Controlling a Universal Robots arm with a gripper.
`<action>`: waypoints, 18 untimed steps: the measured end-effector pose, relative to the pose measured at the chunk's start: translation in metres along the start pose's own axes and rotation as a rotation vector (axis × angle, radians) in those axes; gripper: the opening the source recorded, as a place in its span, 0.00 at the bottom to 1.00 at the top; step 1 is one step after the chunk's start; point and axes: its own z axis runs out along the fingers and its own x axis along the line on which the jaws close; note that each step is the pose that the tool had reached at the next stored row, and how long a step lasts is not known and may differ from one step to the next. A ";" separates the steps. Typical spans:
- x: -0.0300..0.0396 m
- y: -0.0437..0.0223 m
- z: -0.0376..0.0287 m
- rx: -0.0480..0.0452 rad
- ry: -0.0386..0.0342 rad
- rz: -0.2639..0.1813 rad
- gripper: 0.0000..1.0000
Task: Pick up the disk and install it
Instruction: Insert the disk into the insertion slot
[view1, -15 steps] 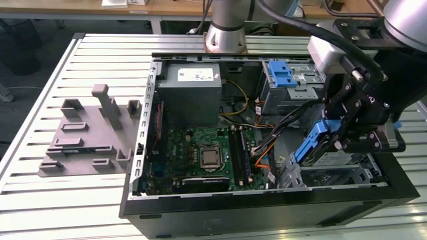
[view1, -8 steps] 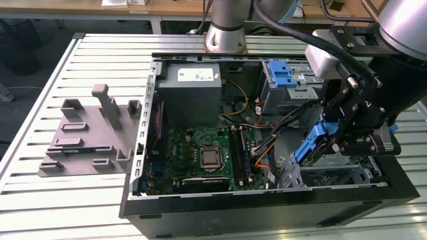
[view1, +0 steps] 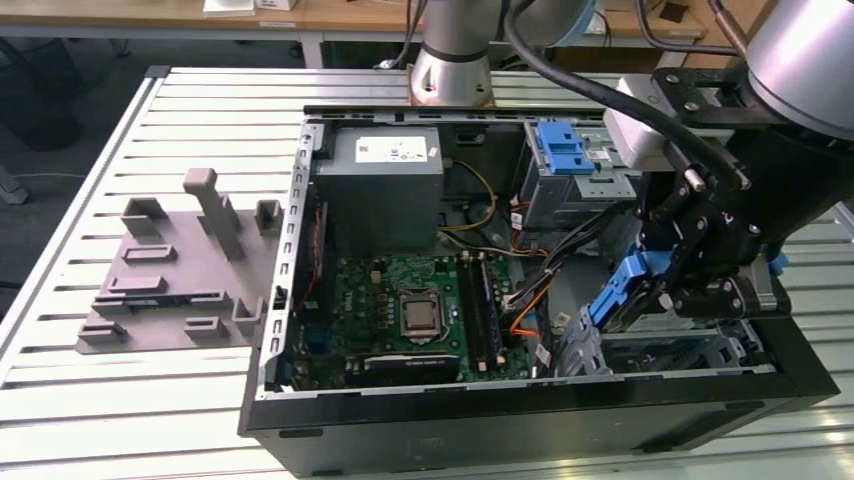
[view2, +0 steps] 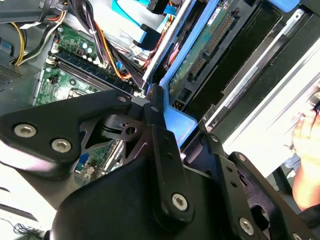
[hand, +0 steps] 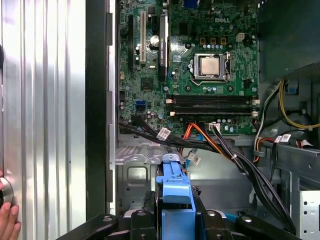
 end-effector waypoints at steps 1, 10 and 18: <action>0.0000 0.0000 0.0003 0.0000 0.0001 0.000 0.36; 0.0000 0.0000 0.0005 0.0000 0.0000 0.000 0.36; 0.0001 0.0000 0.0006 0.0000 0.0000 0.000 0.44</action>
